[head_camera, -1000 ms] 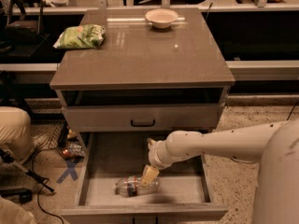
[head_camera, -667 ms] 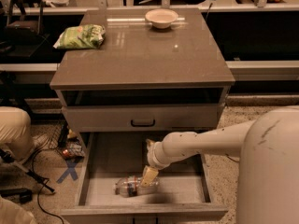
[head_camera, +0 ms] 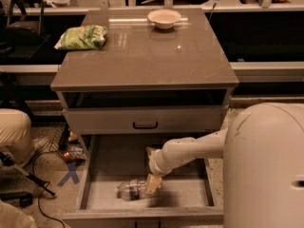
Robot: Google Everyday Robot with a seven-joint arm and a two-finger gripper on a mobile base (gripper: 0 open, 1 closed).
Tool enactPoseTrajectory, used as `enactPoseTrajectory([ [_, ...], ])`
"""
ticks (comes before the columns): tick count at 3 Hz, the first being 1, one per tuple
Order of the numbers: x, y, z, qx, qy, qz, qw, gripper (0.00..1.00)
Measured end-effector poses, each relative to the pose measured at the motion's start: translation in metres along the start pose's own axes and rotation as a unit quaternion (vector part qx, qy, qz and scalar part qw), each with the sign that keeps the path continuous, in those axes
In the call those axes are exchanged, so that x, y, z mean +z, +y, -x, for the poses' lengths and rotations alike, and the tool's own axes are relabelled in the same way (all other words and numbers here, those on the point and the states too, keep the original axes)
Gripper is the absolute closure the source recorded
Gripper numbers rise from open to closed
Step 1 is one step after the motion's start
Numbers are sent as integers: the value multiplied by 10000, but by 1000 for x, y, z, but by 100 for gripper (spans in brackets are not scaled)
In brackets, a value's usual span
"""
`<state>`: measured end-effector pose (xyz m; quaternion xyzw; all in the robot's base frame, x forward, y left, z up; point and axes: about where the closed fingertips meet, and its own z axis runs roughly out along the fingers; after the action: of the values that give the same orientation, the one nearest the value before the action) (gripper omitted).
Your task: Pick water bottle from middle drawer and place on counter
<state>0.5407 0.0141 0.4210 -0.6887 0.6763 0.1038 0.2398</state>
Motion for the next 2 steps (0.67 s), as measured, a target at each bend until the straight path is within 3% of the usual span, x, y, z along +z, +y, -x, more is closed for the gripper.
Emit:
enactPoseTrajectory([
  [2,22,6,-13,-161,-212,152,9995,0],
])
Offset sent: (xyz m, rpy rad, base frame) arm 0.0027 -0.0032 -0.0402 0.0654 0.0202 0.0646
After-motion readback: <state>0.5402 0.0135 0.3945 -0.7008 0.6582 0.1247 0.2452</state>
